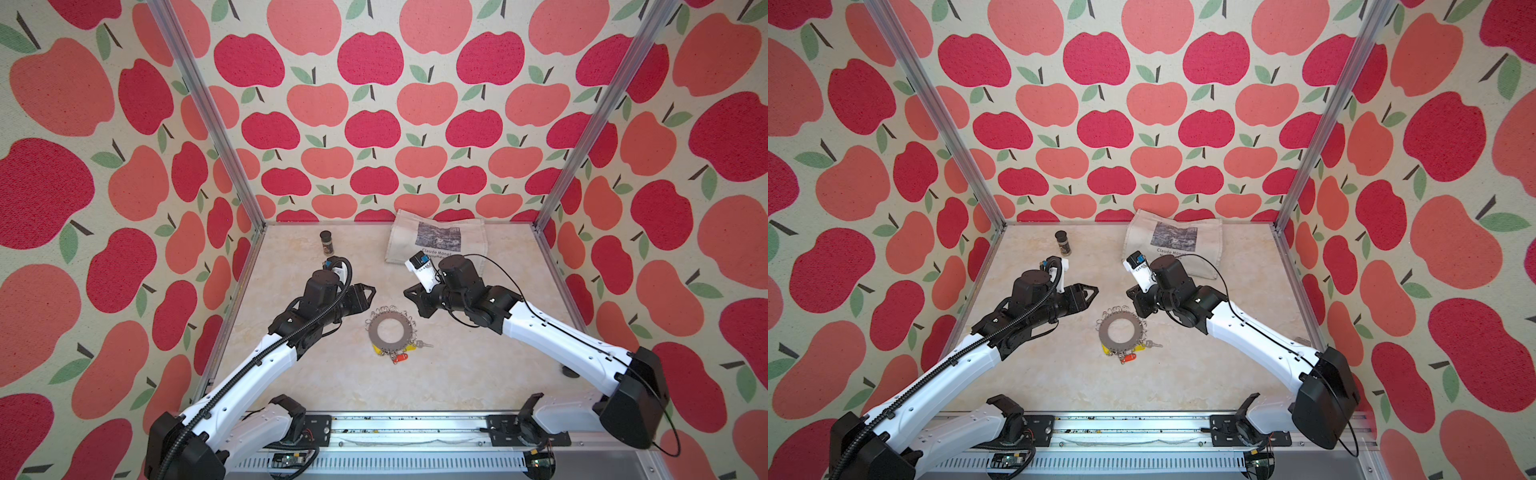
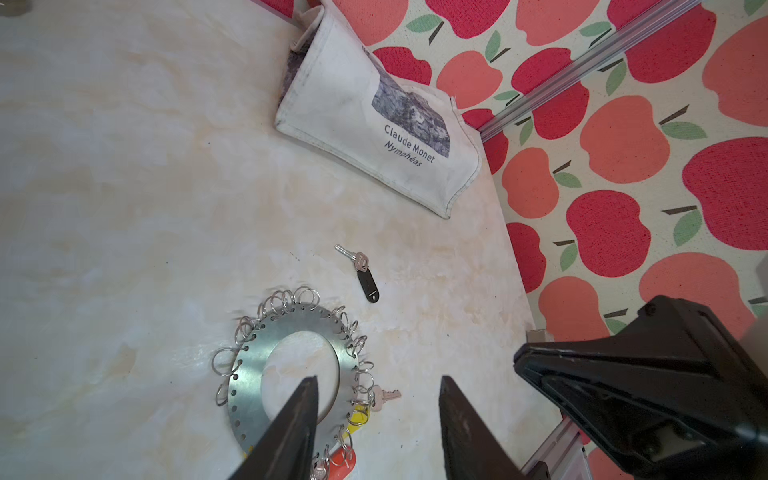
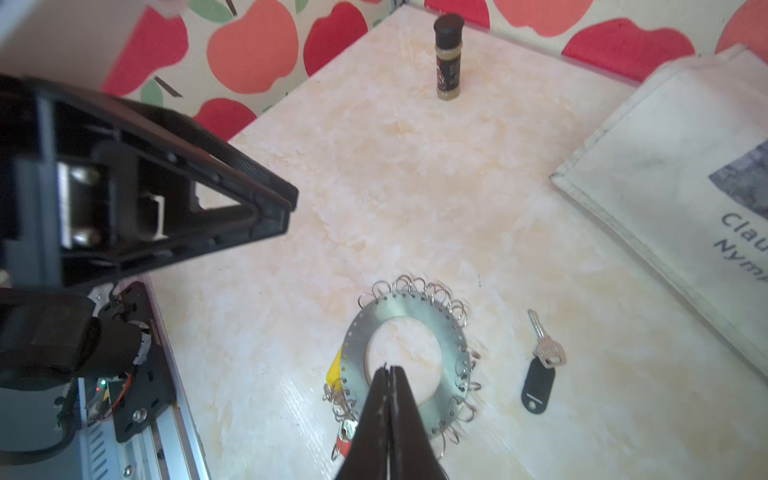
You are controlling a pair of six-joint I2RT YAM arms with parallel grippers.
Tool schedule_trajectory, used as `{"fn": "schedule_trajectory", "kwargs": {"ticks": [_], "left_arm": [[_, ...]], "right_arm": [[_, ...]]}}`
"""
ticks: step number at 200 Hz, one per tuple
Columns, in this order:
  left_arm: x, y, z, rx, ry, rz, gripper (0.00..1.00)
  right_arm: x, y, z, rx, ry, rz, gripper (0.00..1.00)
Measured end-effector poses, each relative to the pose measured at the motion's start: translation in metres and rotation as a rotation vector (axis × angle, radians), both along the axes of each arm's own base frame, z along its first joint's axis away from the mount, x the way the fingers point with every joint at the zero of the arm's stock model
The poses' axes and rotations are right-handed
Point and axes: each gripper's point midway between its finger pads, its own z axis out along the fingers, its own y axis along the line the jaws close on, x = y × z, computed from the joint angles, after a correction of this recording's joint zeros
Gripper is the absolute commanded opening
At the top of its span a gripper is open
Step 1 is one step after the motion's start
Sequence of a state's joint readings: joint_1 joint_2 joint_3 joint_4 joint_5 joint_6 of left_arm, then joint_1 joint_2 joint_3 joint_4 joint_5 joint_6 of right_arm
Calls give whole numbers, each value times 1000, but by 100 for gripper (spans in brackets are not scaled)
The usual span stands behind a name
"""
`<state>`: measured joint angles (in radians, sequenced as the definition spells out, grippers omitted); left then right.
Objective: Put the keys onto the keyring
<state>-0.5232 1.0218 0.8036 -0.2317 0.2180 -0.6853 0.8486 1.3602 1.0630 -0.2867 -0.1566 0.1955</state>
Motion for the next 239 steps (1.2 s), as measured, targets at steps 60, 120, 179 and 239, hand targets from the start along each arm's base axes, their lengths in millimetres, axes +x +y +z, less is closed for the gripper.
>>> {"fn": "schedule_trajectory", "kwargs": {"ticks": [60,120,179,239], "left_arm": [[-1,-1,-16,22,45,-1,53],[-2,0,-25,33,65,-1,54],[-3,1,-32,40,77,-1,54],[-2,1,-31,37,73,0,54]], "right_arm": [[-35,-40,-141,-238,342,-64,32],[-8,-48,-162,-223,375,-111,32],[-2,-42,-159,-233,253,-2,27],[1,-35,-157,-248,140,94,23]]}}
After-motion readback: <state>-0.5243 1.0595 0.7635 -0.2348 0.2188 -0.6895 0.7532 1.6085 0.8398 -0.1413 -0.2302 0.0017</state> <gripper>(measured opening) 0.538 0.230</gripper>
